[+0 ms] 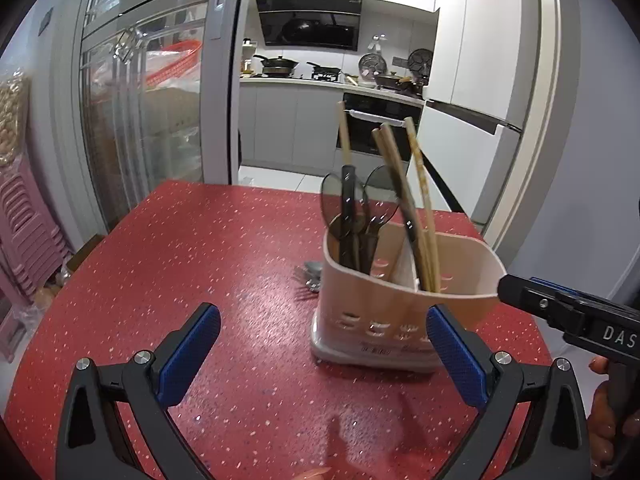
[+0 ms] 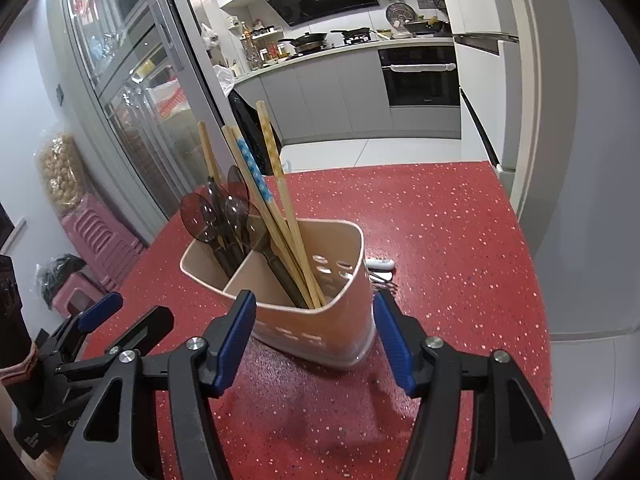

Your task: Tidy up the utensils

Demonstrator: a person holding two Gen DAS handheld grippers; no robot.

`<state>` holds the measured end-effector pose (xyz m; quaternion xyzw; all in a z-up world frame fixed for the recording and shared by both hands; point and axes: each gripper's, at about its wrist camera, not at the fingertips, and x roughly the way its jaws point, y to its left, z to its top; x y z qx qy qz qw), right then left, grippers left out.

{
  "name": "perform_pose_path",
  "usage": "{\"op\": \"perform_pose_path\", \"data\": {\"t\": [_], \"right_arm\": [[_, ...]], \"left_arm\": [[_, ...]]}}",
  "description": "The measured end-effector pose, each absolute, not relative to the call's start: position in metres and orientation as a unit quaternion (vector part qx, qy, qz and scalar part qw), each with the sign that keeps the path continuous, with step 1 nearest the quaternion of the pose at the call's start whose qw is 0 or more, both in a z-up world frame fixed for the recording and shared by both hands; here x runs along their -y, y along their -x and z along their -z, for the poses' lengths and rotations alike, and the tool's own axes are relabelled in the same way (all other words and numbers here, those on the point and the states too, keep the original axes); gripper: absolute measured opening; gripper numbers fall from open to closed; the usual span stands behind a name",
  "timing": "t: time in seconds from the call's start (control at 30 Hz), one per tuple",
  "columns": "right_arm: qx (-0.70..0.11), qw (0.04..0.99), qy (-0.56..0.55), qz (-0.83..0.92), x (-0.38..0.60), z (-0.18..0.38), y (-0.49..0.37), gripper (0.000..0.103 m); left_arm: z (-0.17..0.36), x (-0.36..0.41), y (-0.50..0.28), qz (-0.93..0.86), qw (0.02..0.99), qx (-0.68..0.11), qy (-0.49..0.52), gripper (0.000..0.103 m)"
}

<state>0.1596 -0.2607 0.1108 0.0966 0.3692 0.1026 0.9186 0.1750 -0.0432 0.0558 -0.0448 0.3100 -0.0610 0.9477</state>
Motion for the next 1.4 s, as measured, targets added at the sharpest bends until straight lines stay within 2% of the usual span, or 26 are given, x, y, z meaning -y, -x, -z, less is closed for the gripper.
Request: {"op": "perform_pose_path", "data": {"t": [0.03,0.1,0.23,0.33,0.8,1.1,1.4], "right_arm": [[-0.37,0.919,-0.094,-0.099,0.26,-0.11,-0.158,0.068],[-0.371,0.92,-0.087,-0.09,0.259,-0.109,-0.153,0.079],[-0.366,0.925,-0.073,-0.075,0.256,-0.109,-0.142,0.082],[-0.359,0.929,-0.065,-0.061,0.254,-0.109,-0.134,0.088],[-0.299,0.953,-0.051,-0.002,0.243,-0.115,-0.091,0.09],[-0.281,0.959,-0.04,0.007,0.234,-0.117,-0.065,0.09],[-0.27,0.962,-0.037,0.029,0.228,-0.115,-0.048,0.09]], "left_arm": [[-0.055,0.042,-0.174,0.059,0.948,-0.311,0.044,0.103],[-0.052,0.04,-0.17,0.053,0.948,-0.311,0.04,0.103],[-0.047,0.038,-0.165,0.047,0.949,-0.311,0.032,0.103],[-0.044,0.037,-0.16,0.049,0.948,-0.314,0.028,0.103],[-0.048,0.029,-0.132,0.059,0.956,-0.286,0.026,0.103],[-0.054,0.022,-0.113,0.062,0.964,-0.255,0.032,0.103],[-0.049,0.017,-0.104,0.066,0.963,-0.259,0.029,0.103]]}}
